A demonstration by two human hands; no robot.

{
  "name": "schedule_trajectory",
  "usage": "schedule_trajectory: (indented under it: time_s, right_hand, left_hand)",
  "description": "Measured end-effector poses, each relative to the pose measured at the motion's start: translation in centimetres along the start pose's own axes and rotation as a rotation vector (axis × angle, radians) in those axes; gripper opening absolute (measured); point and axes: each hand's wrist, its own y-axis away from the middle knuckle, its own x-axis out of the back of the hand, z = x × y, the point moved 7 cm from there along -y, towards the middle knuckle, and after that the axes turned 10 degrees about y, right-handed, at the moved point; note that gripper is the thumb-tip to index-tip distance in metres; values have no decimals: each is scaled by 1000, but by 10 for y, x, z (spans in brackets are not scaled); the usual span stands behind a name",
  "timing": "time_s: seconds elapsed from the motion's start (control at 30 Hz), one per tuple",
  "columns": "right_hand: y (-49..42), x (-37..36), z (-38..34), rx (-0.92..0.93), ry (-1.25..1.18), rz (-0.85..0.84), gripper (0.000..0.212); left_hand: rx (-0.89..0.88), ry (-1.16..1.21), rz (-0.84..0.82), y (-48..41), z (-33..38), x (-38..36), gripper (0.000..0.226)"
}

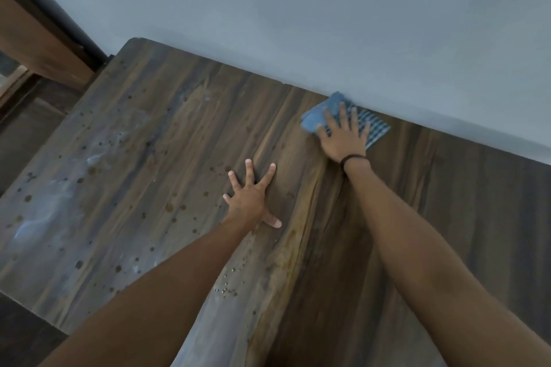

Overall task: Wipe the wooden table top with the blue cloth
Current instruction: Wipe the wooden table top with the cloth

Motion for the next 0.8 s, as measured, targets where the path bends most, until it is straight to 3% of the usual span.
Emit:
schedule_trajectory:
  time_s: [0.07,0.13,0.33,0.47,0.6,0.7,0.8]
  right_hand:
    - [30,-11,-12,121,46,26,59]
    - [46,-15,2,128,61,37,60]
    - [-26,9,12,-160,-40,35,63]
    - [-5,-5,-37,95,34,35,61]
    - [67,-28,-11,196,106,51,61]
    - [62,-19,35,34,88,86,61]
    - [33,-7,37,-190,-18,82,62]
  left_hand:
    - [-3,1,0,-1,0,0,145]
    - [1,-8,5,0,0,0,145]
    - [5,-7,-13,-1,1,-1,144]
    - [6,-4,-17,0,1,0,143]
    - [-1,-5,12,-1,1,0,144]
    - [-5,4,7,-1,0,-1,144]
    - [-11,6,10,-1,-1,-1,144]
